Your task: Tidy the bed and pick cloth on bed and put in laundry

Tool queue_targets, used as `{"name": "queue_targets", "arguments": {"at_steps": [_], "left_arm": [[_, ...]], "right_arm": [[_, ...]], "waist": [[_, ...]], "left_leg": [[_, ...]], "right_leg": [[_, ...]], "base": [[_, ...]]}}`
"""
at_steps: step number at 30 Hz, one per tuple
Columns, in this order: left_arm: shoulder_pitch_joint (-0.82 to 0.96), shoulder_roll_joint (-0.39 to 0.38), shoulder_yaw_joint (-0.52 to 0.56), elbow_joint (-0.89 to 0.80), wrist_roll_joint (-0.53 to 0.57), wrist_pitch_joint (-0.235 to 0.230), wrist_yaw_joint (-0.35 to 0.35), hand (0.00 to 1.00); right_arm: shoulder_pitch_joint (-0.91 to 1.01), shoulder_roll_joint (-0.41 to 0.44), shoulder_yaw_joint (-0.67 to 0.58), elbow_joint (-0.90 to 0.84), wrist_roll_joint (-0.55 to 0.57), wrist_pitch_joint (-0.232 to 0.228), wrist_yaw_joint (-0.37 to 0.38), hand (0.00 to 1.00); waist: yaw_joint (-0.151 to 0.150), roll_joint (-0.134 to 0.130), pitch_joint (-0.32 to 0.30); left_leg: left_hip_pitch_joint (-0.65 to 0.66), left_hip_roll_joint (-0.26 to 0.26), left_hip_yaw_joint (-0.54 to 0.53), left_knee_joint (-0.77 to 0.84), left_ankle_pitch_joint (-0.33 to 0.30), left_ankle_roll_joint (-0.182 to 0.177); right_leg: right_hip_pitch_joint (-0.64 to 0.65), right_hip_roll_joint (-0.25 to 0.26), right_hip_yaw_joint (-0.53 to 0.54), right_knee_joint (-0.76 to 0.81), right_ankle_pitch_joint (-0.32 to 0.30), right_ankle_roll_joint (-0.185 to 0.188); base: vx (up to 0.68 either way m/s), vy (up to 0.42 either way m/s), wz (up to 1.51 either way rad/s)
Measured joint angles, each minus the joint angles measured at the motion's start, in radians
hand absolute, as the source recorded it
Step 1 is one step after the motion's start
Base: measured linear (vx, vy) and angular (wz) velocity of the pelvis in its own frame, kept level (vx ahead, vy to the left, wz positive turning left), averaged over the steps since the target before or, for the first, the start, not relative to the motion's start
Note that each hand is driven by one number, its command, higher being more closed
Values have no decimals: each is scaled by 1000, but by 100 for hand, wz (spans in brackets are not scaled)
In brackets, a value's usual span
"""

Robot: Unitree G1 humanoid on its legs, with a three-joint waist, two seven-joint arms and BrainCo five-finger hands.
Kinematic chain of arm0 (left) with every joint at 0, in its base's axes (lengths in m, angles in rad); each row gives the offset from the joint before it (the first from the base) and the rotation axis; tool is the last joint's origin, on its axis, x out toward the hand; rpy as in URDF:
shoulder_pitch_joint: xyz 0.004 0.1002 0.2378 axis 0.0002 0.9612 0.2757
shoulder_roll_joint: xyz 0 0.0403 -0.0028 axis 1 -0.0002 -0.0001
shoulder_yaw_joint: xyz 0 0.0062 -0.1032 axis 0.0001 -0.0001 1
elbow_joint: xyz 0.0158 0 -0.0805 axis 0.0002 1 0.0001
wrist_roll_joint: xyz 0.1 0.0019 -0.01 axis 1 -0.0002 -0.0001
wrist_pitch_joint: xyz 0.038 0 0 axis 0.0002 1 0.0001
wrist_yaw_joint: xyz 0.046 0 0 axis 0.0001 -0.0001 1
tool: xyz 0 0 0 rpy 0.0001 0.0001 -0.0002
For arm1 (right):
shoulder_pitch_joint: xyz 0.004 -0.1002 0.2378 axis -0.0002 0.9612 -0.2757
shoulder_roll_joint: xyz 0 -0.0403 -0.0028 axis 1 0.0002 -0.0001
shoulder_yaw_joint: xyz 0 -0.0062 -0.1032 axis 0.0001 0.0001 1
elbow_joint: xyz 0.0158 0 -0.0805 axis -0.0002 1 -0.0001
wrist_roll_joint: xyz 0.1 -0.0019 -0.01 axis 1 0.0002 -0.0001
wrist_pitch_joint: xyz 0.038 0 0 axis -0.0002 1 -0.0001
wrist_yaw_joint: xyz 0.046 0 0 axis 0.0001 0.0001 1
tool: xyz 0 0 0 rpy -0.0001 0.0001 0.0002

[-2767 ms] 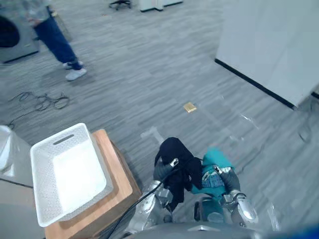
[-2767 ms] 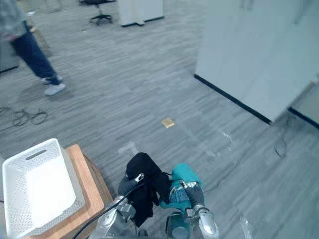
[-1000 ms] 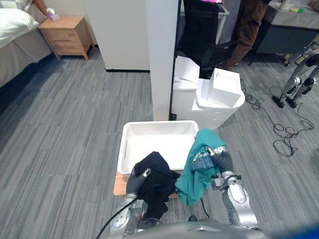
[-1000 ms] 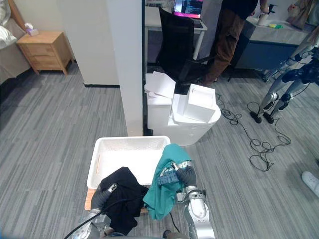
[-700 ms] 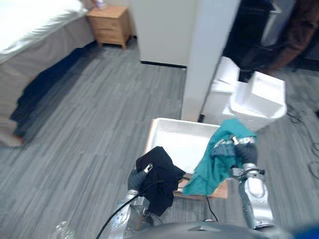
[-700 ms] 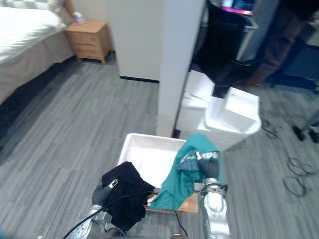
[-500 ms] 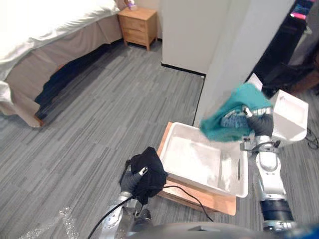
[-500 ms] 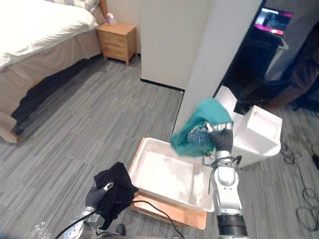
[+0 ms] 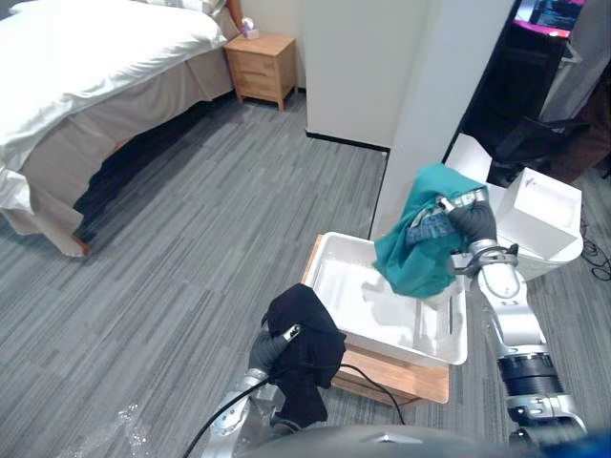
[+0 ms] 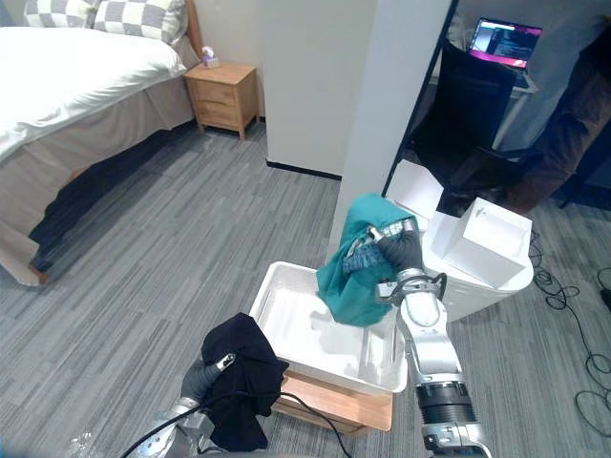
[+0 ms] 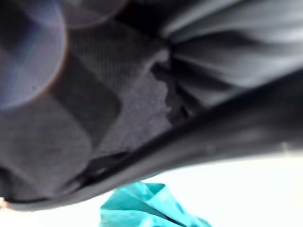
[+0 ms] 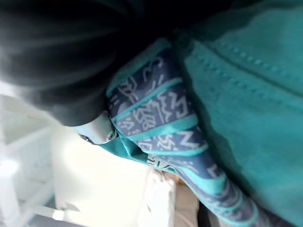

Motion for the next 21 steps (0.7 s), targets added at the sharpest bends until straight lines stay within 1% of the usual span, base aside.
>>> {"name": "queue_targets", "arguments": {"at_steps": [1,2,4,6,8,10,13,14,15,16,19,21], "left_arm": [[2,3,0,0,1,2,0,100],[2,5,0,0,7,15,0,100],[1,5,0,0,8,31,-1,100],[3,5,-1,0,10,44,-2,100],[6,6,0,0,31,61,-2,100],[5,5,0,0,46,74,-2,100],[-8,6,0,0,55,89,-2,100],[-15,6,1,-1,68,92,-2,100],[-31,7,2,-2,71,103,-1,100],[-34,7,2,-2,71,104,0,100],[-71,11,9,-5,75,111,2,100],[-84,19,12,-18,75,124,4,100]], "right_arm": [[-10,23,12,33,0,7,0,100],[-20,42,29,71,-1,12,0,100],[-27,62,52,116,-1,21,-2,100],[-27,78,79,159,-1,27,-3,100],[-27,109,99,207,-3,34,-10,100],[-27,135,113,265,-10,36,-41,100],[-27,149,118,368,-19,42,-90,100],[-27,149,117,397,-17,42,-106,100],[-27,149,117,435,-14,42,-128,100],[-27,149,117,441,-12,42,-131,100],[-35,149,112,498,-2,24,-152,100],[-66,151,111,543,0,17,-153,100]], "waist": [[0,2,0],[0,3,-1],[-1,4,-1],[7,5,-1],[9,8,1],[9,10,3],[12,11,11],[17,10,20],[30,12,32],[32,13,34],[35,16,71],[34,20,88]], "left_leg": [[0,0,-5,0,3,-2],[2,-2,-12,0,6,-3],[1,-2,-24,0,9,-4],[1,-2,-28,0,11,-3],[-2,-2,-29,0,11,-2],[-16,-3,-30,0,9,-4],[-44,-8,-46,0,17,4],[-46,-10,-47,0,17,4],[-56,-12,-47,0,19,7],[-59,-12,-47,0,21,8],[-74,-18,-58,0,28,9],[-81,-21,-60,0,31,9]], "right_leg": [[4,0,-6,-2,2,1],[14,0,-14,-6,3,2],[26,1,-31,-16,7,4],[29,3,-35,-27,11,5],[29,4,-38,-34,13,5],[26,4,-41,-35,13,2],[10,2,-62,-36,20,8],[10,0,-64,-36,21,8],[-1,-2,-64,-36,22,8],[-4,-2,-64,-36,23,8],[-9,-5,-79,-36,26,8],[-14,-7,-82,-37,26,8]], "base": [[-37,-16,14],[-37,-19,19],[-39,-22,20],[-52,-24,9],[-48,-21,4],[-4,-3,3],[-7,-6,18],[-1,-1,7],[0,0,0],[5,4,4],[11,-1,13],[2,-2,7]]}}
